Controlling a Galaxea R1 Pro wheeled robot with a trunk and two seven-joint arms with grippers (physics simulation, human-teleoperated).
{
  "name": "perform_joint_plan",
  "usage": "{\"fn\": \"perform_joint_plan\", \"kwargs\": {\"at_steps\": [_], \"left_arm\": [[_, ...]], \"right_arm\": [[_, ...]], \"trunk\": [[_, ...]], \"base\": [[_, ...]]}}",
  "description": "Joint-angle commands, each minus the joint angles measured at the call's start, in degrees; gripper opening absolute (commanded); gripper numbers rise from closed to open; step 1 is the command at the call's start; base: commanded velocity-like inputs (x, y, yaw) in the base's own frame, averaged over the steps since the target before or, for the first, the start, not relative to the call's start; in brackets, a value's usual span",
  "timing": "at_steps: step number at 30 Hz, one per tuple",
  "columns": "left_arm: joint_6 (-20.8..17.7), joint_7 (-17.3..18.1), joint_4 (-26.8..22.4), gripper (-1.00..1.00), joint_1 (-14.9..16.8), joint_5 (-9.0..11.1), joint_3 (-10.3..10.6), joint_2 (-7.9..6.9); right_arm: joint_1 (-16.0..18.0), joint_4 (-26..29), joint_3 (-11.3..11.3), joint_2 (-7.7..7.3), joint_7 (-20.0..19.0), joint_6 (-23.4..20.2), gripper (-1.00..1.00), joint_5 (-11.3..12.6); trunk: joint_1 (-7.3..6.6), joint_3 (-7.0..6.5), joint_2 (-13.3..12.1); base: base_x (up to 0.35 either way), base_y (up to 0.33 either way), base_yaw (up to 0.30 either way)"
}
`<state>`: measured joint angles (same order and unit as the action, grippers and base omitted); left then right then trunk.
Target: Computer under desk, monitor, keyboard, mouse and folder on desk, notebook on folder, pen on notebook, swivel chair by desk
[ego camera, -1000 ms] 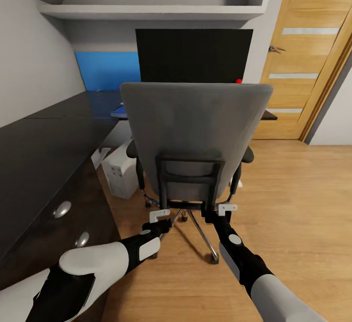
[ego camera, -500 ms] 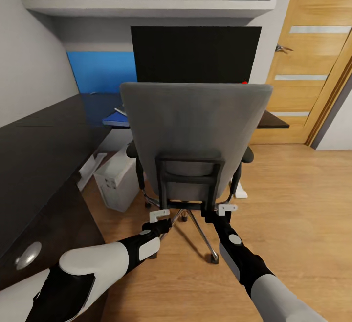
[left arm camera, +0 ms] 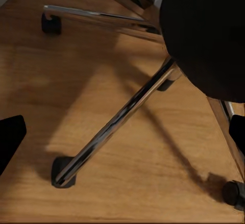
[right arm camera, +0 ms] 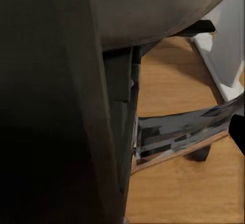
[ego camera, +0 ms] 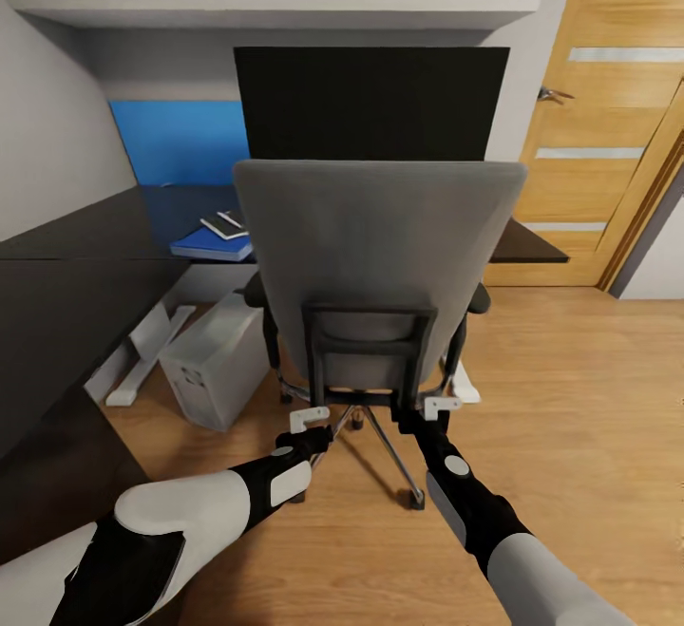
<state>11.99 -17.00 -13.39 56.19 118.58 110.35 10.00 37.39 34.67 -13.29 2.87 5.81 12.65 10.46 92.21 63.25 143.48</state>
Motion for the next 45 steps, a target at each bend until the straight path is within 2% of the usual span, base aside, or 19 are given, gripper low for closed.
{"fn": "perform_joint_plan", "kwargs": {"at_steps": [1,22,31,42,45], "left_arm": [[0.3,-0.3,-0.1,1.00,0.1,0.4,0.5,0.00],[0.2,-0.2,-0.1,1.00,0.1,0.3,0.5,0.00],[0.1,-0.1,0.1,1.00,0.1,0.3,0.4,0.00],[0.1,-0.8,0.2,1.00,0.1,0.3,0.2,0.00],[0.1,-0.9,0.2,1.00,0.1,0.4,0.1,0.00]], "right_arm": [[0.0,0.0,-0.4,-0.06,0.4,0.3,1.00,0.6],[0.0,0.0,-0.4,0.06,0.5,0.4,1.00,0.6],[0.0,0.0,-0.4,0.07,0.5,0.4,1.00,0.7],[0.0,0.0,-0.3,0.03,0.5,0.4,1.00,0.7],[0.0,0.0,-0.3,0.03,0.5,0.4,1.00,0.7]], "trunk": [[-0.02,0.05,0.0],[-0.02,0.05,0.0],[-0.25,-1.94,-0.1],[-0.53,-4.38,-0.2],[-1.19,-4.92,-1.4]], "base": [[-0.080,-0.188,0.000],[-0.265,-0.179,0.000],[-0.292,-0.038,0.000],[-0.012,0.000,0.000],[-0.130,0.000,0.000]]}}
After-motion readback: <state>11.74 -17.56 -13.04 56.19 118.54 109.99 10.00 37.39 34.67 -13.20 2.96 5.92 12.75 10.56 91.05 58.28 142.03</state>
